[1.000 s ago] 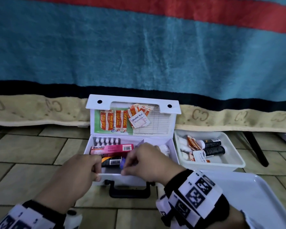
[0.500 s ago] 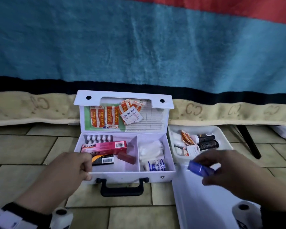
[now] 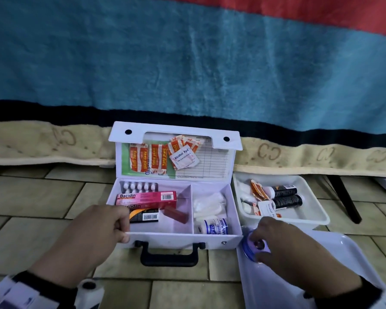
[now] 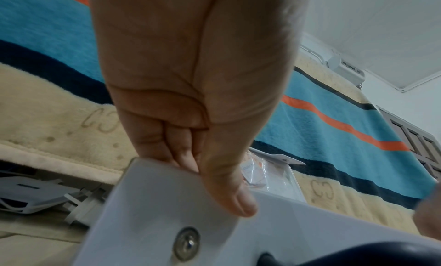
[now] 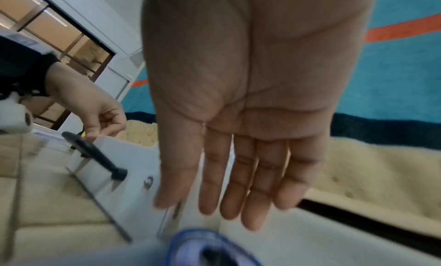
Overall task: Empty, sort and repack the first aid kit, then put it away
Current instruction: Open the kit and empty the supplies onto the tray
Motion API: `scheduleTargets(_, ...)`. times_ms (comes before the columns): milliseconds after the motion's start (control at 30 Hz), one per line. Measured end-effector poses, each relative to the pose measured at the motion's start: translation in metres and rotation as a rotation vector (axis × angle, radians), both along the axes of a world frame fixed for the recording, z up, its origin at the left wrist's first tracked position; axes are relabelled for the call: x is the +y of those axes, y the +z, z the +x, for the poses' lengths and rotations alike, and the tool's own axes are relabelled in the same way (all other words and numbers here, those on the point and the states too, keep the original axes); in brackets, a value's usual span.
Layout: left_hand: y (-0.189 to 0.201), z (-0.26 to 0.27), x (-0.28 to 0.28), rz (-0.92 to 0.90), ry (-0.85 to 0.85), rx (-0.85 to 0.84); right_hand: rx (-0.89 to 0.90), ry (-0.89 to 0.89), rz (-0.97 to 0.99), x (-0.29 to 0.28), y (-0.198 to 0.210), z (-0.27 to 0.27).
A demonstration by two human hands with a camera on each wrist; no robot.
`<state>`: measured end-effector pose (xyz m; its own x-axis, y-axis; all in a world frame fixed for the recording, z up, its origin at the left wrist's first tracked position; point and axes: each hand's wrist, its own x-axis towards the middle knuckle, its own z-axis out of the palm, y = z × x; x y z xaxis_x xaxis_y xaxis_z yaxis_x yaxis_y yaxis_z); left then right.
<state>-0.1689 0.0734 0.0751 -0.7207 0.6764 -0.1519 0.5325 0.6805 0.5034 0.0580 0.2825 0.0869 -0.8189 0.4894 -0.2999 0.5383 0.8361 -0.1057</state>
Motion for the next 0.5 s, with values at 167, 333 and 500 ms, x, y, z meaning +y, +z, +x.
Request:
scheduleTargets(167, -0.001, -0.001, -0.001, -0.002, 0.019, -0.004, 0.354, 0.106, -0.051, -0.024, 0.024, -0.048)
scheduleTargets(333, 0.001, 0.001, -0.001, 0.009, 0.011, -0.011, 0.046, 0.344, 0.148, -0.050, -0.001, -0.110)
scheduleTargets(500, 0.001, 0.001, -0.002, 0.015, -0.003, -0.009, -0.088, 0.289, 0.250, -0.056, -0.007, -0.134)
